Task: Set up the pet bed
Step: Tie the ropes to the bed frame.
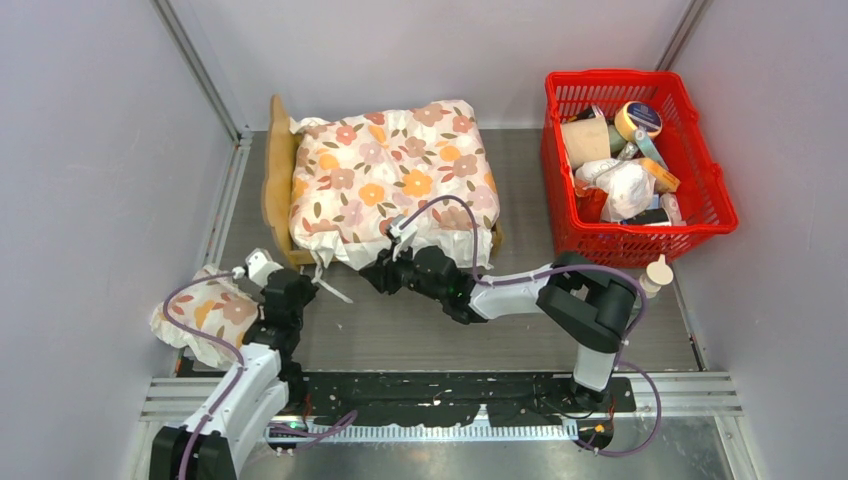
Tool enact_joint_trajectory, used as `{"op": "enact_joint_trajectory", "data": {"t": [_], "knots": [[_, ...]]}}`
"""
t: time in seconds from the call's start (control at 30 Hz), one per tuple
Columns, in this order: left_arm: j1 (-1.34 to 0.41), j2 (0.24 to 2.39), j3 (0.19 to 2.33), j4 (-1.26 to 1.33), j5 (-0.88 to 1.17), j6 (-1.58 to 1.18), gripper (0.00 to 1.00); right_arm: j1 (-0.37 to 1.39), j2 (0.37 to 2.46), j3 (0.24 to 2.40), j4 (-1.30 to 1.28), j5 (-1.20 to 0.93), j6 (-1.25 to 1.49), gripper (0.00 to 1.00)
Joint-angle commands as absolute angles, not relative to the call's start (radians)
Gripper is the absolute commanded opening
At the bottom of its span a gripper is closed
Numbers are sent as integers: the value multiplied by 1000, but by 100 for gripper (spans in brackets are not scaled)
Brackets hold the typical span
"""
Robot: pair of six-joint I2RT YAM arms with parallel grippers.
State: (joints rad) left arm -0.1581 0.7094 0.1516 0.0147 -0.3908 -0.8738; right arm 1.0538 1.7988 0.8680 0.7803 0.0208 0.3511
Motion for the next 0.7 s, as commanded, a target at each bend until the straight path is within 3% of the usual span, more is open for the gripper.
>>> {"op": "enact_joint_trajectory", "data": {"t": [0.0, 0.23, 0.67], "knots": [[-161, 699, 201, 128, -281, -607, 0, 1054, 1820, 907, 846, 21, 355, 32], [-161, 679, 205, 146, -155, -487, 0, 1044, 1839, 905, 885, 17, 353, 32], [-161, 607, 339, -159, -87, -473, 0, 983, 1846, 879, 945, -49, 367, 32]]}}
